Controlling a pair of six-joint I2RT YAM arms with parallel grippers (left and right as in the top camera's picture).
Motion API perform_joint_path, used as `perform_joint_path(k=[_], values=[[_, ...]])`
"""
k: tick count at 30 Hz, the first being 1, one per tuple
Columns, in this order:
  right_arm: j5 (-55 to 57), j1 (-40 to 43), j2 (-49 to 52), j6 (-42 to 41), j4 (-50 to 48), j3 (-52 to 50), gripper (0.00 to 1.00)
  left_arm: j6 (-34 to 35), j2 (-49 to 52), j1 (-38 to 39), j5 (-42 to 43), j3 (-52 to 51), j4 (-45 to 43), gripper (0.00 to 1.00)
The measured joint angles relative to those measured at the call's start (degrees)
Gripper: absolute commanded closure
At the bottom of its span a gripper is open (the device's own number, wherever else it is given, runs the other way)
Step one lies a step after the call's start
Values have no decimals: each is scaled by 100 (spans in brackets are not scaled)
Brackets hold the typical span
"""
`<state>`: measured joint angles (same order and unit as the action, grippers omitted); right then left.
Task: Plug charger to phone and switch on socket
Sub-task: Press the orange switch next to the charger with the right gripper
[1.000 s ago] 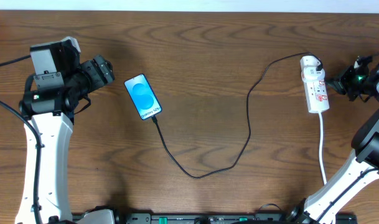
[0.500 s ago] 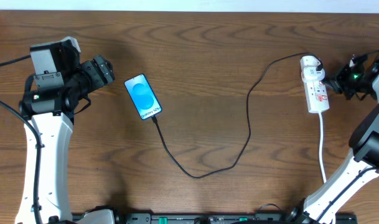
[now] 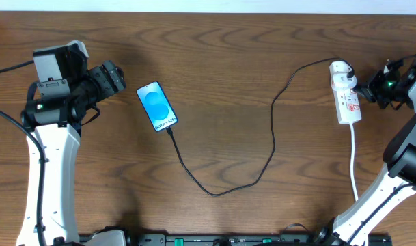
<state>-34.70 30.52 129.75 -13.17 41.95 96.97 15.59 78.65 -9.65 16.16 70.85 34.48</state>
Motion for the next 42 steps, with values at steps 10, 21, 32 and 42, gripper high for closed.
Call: perform_joint_path(k=[10,21,32,42], values=[[2,0,0,4,-7,0,99,0,0,0,0,0,0,11],[22,-7,0,20,-48,0,99,0,0,0,0,0,0,11],[61,-35,-33,59,-337,-186,99,0,0,0,0,0,-2,11],[138,-70,-103,92,-404,-295,99,0,0,0,0,0,0,11]])
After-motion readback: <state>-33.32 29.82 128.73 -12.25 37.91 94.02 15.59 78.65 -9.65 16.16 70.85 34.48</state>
